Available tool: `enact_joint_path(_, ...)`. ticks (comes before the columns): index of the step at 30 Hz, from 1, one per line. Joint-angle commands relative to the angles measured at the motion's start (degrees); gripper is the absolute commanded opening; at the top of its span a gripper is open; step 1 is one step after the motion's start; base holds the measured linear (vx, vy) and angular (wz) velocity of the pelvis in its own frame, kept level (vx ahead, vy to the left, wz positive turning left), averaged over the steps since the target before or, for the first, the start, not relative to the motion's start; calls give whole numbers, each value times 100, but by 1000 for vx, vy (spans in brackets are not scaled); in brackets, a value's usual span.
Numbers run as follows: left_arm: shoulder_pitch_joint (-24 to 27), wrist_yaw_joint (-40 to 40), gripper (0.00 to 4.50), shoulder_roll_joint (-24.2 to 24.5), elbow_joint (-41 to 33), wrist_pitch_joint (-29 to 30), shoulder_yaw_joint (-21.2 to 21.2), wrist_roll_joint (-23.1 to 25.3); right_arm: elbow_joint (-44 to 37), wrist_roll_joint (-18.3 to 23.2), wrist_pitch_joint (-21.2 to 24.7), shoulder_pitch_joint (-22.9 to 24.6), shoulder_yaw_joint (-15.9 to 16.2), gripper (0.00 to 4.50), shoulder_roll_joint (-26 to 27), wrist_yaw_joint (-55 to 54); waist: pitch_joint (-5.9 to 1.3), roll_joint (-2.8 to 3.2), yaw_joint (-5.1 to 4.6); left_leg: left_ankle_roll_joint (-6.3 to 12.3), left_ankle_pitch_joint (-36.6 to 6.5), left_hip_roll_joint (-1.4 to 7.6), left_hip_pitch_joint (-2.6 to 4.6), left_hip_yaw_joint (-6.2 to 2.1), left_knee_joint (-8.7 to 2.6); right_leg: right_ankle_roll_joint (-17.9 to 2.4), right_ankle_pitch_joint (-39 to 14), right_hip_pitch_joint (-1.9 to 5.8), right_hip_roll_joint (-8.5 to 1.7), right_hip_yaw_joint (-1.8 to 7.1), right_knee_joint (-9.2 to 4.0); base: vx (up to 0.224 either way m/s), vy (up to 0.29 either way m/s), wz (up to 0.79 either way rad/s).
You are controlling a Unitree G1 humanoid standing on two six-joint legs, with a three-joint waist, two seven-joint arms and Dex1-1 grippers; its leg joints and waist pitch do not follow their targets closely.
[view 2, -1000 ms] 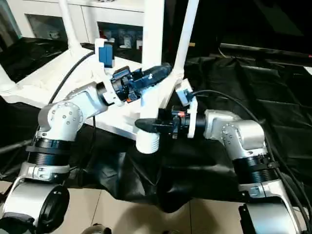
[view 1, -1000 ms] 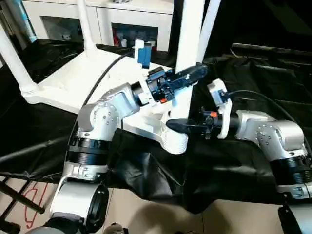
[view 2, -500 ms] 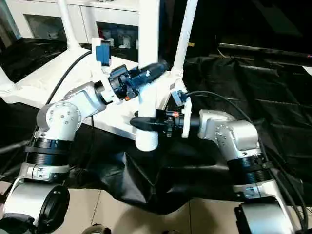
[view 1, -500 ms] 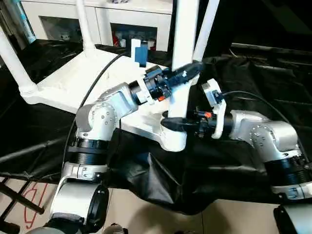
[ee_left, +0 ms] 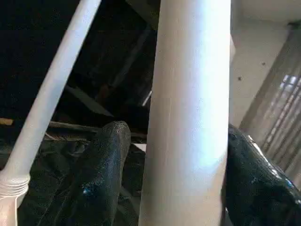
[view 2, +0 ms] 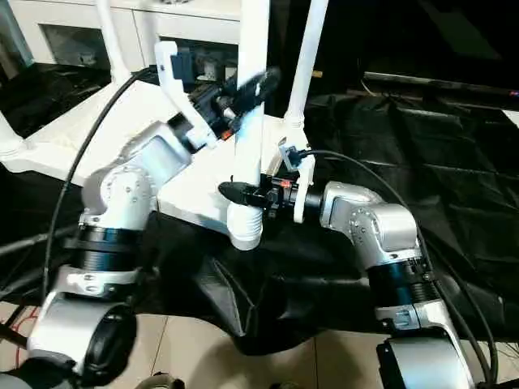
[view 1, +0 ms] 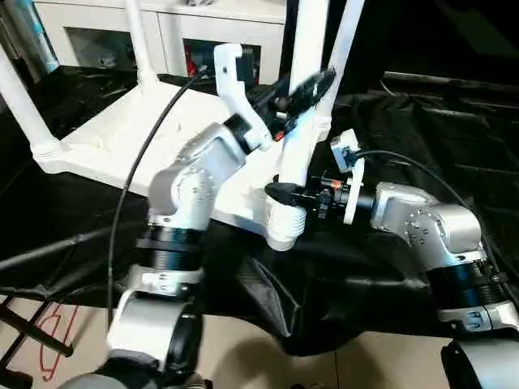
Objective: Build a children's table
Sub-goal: Pick table leg
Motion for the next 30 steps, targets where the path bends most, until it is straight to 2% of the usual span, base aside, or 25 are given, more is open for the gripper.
enact_joint_path(1, -81, 192, 260, -12, 120, -53, -4, 164, -75, -57, -151, -153, -60, 191, 16, -27, -500, -85, 23, 158, -839, 119, 91, -60, -332, -947, -1387, 356, -291, 253, -370, 0, 0, 0)
enact_joint_path(5, -12, 258, 223, -80, 49, -89, -63, 177, -72, -79, -179, -150, -53, 191, 33, -78, -494, -82, 25, 138, -877, 123, 93, -66, -337, -883, -1514, 353, -295, 252, -385, 0, 0, 0)
enact_joint_path(14, 28, 212, 181, -135, -26, -93, -81, 104, -52, -283, -339, -136, 31, 191, 16, -93, -496, -67, 25, 135, -904, 125, 93, -68, -338, -881, -1492, 350, -293, 250, -385, 0, 0, 0)
enact_joint_path(15, 26, 203, 181, -133, -18, -91, -77, 98, -43, -336, -373, -128, 66, 247, 0, -91, -495, -69, 23, 133, -913, 124, 95, -68, -338, -882, -1497, 348, -290, 250, -388, 0, 0, 0)
enact_joint_path(19, 18, 117, 179, -102, -29, -86, -105, 73, 6, -267, -255, -149, 49, 277, -17, -29, -497, -78, 24, 137, -923, 124, 99, -67, -337, -895, -1496, 353, -294, 251, -383, 0, 0, 0)
enact_joint_path(24, 18, -35, 178, -50, -38, -97, -201, 89, 66, -312, -223, -241, 156, 306, -283, 314, -496, -82, 25, 145, -903, 124, 97, -66, -335, -902, -1467, 355, -290, 252, -378, 0, 0, 0)
enact_joint_path(25, 18, -37, 178, -50, -39, -97, -201, 89, 66, -312, -219, -242, 158, 324, -290, 326, -495, -84, 31, 160, -900, 121, 89, -66, -332, -898, -1456, 368, -290, 252, -375, 0, 0, 0)
enact_joint_path(28, 8, -109, 178, -29, -46, -114, -221, 88, 88, -304, -168, -271, 169, 327, -372, 458, -495, -85, 34, 191, -882, 121, 88, -63, -327, -907, -1450, 362, -294, 254, -376, 0, 0, 0)
enact_joint_path(30, 44, -461, 178, 33, -194, -142, -323, 7, 146, -172, 93, -330, 155, 327, -510, 704, -497, -94, 35, 226, -850, 114, 82, -63, -325, -932, -1455, 371, -292, 250, -379, 0, 0, 0)
